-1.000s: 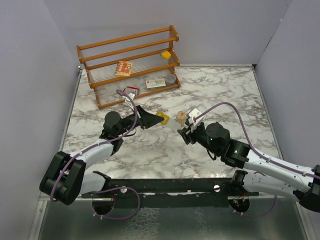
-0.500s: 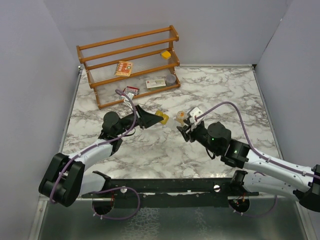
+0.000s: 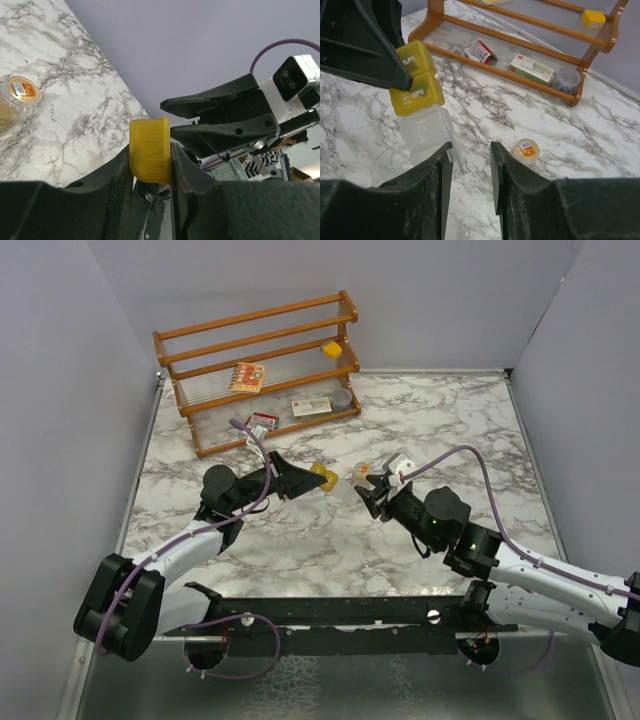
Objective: Sort the pills into containers
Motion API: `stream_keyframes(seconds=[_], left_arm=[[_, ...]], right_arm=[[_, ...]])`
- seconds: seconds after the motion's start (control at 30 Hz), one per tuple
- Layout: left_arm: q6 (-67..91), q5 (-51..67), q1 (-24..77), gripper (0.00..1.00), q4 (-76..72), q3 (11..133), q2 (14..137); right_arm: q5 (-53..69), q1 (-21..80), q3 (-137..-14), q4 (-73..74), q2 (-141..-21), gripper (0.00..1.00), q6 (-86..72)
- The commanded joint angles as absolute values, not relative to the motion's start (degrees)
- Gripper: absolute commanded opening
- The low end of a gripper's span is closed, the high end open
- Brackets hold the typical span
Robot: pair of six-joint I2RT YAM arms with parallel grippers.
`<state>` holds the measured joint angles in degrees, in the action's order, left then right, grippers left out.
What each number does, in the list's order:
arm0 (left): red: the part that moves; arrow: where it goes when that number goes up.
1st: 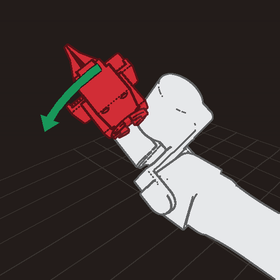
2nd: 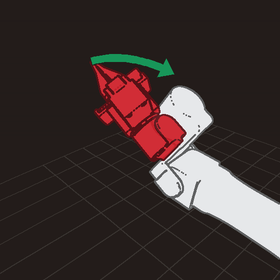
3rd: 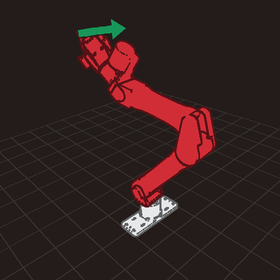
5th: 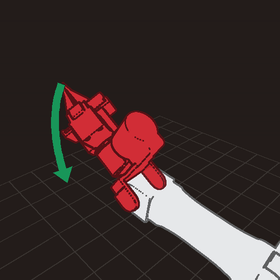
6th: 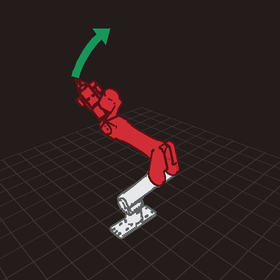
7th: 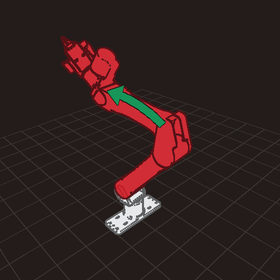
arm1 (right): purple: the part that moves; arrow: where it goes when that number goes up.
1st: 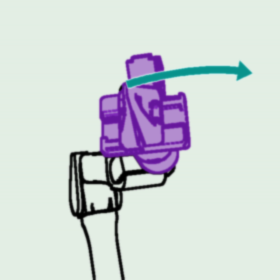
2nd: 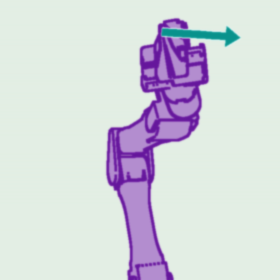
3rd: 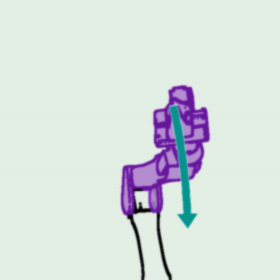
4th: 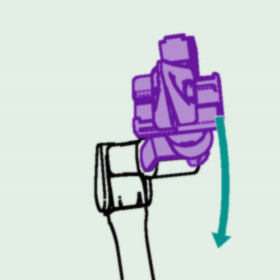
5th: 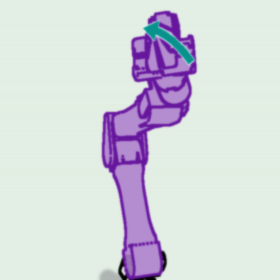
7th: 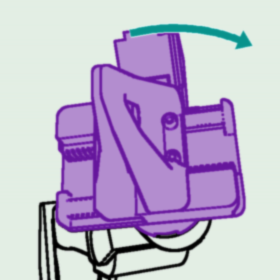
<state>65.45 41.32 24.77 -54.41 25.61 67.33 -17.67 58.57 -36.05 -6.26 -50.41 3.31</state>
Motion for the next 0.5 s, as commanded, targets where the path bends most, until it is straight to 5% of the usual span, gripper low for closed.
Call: stream_keyframes(seconds=[0.0, 0.23, 0.4, 0.47], left_arm=[[64.86, 42.81, 24.94, 0.05, -55.81, 25.57, 65.83], [65.06, 42.45, 24.92, 0.05, -55.97, 25.40, 66.27], [64.83, 42.28, 24.93, 0.07, -56.08, 25.21, 66.40], [64.62, 42.13, 24.94, 0.08, -56.10, 25.01, 66.55]], right_arm=[[-17.91, 58.96, -35.65, -10.48, -49.19, 0.35, 3.13], [-15.51, 58.97, -36.24, -10.77, -50.56, 0.34, 2.08], [-14.89, 58.93, -36.43, -10.82, -51.21, 0.03, 1.35], [-14.21, 58.97, -36.47, -10.78, -51.15, 0.01, 0.94]])
